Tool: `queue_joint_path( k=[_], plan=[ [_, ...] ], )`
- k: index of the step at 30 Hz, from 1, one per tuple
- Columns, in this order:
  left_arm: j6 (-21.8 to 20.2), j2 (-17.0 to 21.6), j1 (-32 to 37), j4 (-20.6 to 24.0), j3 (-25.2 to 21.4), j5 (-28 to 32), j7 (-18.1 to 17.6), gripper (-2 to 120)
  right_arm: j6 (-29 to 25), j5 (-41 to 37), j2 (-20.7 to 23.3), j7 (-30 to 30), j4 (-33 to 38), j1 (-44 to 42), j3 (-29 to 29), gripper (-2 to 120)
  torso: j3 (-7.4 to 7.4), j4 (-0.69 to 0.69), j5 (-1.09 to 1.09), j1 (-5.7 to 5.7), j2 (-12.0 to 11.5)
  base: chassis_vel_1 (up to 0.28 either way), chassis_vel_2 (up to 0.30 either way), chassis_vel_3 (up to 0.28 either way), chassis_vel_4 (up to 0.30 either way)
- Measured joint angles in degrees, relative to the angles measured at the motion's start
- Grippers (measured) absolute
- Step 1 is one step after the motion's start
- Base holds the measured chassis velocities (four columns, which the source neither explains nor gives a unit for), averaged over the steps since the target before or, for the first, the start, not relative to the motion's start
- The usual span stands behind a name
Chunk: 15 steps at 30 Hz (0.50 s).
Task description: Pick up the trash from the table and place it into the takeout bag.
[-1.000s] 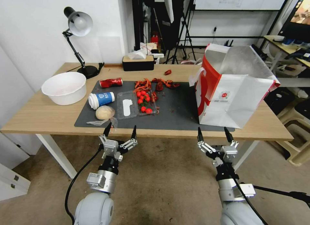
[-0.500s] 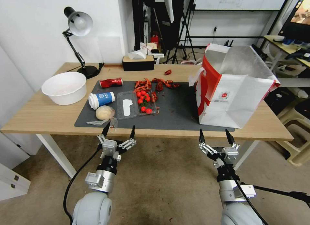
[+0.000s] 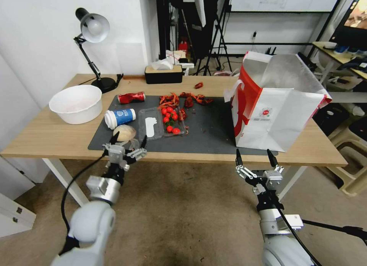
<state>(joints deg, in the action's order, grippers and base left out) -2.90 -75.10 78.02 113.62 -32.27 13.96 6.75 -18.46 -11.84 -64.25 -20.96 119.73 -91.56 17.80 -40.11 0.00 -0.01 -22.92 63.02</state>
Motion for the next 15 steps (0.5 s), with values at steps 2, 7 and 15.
queue_joint_path(
  k=[2,7,15],
  plan=[
    [-1.46,1.34,-0.92,-0.85,-0.02,1.35,-0.16,100,0.03,0.08,-0.08,0.0,0.05,0.01,0.0,100,0.0,0.0,0.0,0.0,0.0,0.0,0.0,0.0,0.0],
    [-6.68,5.55,-4.6,-4.58,0.25,6.84,-0.49,100,0.25,0.57,-0.58,0.0,0.17,0.16,-0.01,100,0.0,0.0,0.0,-0.01,0.0,0.0,0.0,0.0,0.0],
    [-10.37,8.8,-8.18,-8.8,0.8,9.28,-0.8,100,0.35,1.07,-1.05,0.0,0.14,0.34,-0.11,100,0.0,0.0,0.0,0.0,0.0,0.0,0.0,0.0,0.0]
  ],
)
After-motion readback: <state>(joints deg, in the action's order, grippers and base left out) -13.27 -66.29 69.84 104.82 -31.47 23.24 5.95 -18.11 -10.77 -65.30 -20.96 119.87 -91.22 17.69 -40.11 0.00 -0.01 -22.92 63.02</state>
